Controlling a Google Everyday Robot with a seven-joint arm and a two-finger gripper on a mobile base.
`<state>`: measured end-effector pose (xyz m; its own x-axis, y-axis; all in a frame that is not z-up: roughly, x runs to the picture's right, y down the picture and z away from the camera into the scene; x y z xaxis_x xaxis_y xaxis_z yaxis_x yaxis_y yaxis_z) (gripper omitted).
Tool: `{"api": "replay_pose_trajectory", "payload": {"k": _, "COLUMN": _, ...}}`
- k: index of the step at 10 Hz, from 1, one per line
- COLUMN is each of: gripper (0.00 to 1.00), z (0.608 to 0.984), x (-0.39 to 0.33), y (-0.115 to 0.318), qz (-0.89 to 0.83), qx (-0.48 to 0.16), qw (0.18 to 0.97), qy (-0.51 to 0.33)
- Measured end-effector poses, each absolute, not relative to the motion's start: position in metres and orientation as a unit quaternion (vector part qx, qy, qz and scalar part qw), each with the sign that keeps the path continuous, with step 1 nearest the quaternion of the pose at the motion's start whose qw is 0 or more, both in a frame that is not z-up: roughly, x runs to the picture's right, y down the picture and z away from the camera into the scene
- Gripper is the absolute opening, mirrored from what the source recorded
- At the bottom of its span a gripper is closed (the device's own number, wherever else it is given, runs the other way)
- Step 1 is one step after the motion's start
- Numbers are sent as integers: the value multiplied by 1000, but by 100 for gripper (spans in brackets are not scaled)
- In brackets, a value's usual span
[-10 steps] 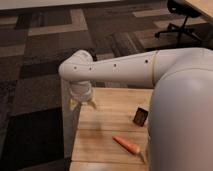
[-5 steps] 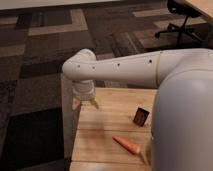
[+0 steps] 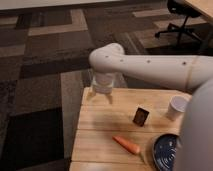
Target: Place the ceramic cup in the ceramic bowl
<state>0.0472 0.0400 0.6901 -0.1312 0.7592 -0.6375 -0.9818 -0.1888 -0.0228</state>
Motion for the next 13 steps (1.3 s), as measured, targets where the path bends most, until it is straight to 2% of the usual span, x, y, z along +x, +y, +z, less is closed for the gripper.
{"api": "replay_pose_trajectory", "payload": {"k": 1, "gripper": 65, "z": 681, "x": 78, "y": 34, "qz": 729, "qx": -254, "qw": 596, "qy": 218}}
{"api": "replay_pose_trajectory", "payload": {"k": 8, "gripper": 65, "z": 680, "x": 82, "y": 31, "qz": 732, "qx": -247, "qw": 595, "qy": 221}}
{"api": "replay_pose_trajectory", "payload": {"k": 10, "gripper": 65, "z": 682, "x": 135, "y": 24, "qz": 748, "qx": -194, "qw": 582, "qy": 254}}
{"api": "replay_pose_trajectory", "payload": {"k": 13, "gripper": 65, "z": 688, "x": 193, "y": 25, "qz": 757, "qx": -173, "qw": 565, "qy": 281}}
